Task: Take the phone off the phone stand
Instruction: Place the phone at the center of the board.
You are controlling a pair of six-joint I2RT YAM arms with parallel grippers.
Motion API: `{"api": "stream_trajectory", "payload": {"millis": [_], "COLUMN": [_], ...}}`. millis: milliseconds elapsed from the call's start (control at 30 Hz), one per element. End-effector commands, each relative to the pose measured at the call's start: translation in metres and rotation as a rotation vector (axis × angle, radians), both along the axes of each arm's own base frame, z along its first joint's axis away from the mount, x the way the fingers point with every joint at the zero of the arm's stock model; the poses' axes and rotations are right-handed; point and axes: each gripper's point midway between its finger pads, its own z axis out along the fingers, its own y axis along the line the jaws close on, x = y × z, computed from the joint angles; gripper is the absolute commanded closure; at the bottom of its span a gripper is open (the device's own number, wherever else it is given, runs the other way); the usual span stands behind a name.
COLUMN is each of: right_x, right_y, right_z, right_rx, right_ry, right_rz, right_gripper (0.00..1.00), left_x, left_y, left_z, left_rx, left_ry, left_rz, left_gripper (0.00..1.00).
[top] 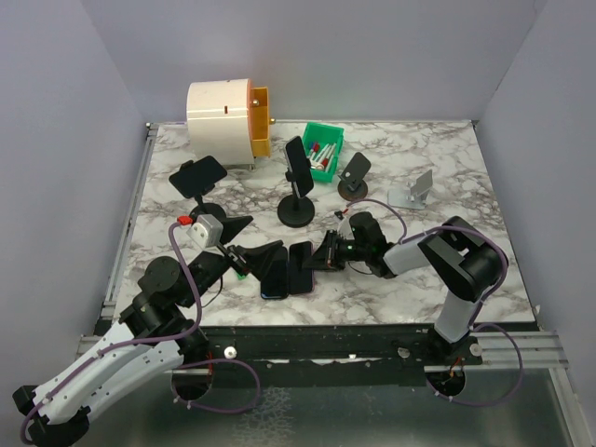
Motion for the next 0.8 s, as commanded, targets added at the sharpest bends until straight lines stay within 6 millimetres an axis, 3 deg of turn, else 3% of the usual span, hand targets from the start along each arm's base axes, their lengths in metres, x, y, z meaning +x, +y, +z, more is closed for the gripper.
{"api": "stream_trajectory", "payload": {"millis": [0,367,767], "right_x": [-0.001,-0.003,-0.001], "right_y": [-0.006,-0.013,-0.025], "right_z": [-0.017,-0.026,-0.031], "right_rx": [-0.075,-0.136,-0.208], "right_ry": [0.015,0.032,0.022], "right_rz": [-0.014,-0.025,-0.058], "right_gripper": [0.98,0.62,0.49], "left_x": [-0.003,-0.002,-0.002], "left_y": [-0.002,-0.003,-0.004], "left_z": [-0.003,-0.004,-0.005], "left_rx": [0.013,0.015,0.015], "left_ry": [0.0,0.004,0.008], "left_rz": [-0.017,-0.017,-0.02], "left_gripper": [0.01,0.01,0.01]}}
